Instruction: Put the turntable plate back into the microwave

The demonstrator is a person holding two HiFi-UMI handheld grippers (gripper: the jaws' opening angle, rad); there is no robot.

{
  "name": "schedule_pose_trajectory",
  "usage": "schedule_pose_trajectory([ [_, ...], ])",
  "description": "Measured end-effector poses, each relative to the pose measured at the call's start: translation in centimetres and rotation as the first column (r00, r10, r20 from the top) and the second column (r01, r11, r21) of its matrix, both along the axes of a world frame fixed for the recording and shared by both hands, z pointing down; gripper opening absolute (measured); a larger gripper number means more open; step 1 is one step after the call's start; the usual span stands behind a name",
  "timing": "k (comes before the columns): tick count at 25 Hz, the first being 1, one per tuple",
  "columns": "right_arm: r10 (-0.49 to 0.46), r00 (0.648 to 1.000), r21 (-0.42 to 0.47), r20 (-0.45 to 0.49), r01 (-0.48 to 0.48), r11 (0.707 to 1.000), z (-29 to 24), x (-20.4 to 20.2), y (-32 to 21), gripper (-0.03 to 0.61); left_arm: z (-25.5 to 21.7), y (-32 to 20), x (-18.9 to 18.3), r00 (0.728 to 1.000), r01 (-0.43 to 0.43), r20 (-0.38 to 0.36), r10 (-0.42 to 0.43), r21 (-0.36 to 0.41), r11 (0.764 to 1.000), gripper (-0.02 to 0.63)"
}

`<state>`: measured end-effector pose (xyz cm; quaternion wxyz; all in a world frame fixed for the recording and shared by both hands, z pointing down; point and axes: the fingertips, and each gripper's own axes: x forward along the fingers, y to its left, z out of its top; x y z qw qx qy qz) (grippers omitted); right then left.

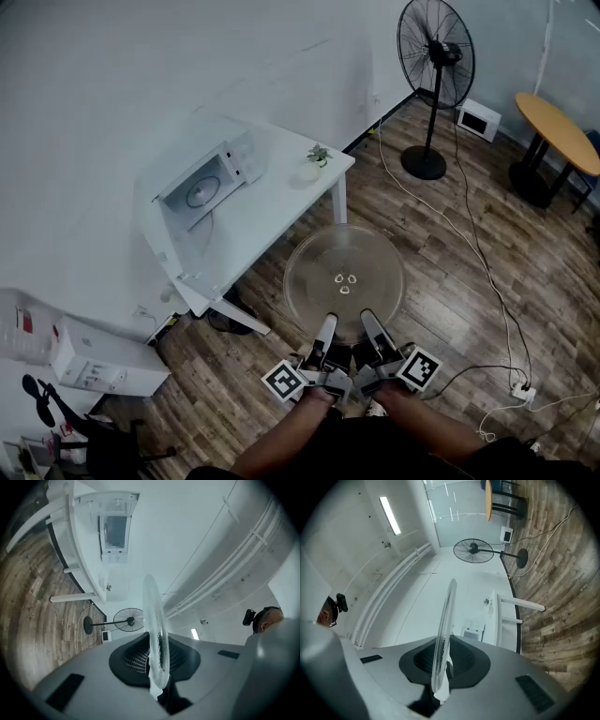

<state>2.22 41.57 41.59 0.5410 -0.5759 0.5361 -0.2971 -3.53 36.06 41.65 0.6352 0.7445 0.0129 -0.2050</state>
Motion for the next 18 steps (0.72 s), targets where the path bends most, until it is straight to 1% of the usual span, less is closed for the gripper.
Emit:
schedule_pose_trajectory([
  [12, -0.019, 1.000, 0.006, -0.001, 0.019, 1.000, -0.5, 0.6, 1.2, 0.058, -0.5, 1.4, 0.5, 1.000, 0.020, -0.013, -0.020, -0.009, 1.000, 0.054],
  [15, -0.022, 1.000, 0.018, -0.001, 0.022, 1.000, -0.5, 0.8, 2.0, 0.061, -0.6, 2.2, 0.7, 1.000, 0.024, -0.013, -0.024, 0.006, 1.000, 0.060],
  [18, -0.045, 0.999, 0.024, 0.006, 0.045, 0.999, -0.4, 1.3, 2.1, 0.063, -0.6, 2.4, 1.0, 0.999, 0.047, -0.003, -0.047, 0.018, 0.999, 0.066],
])
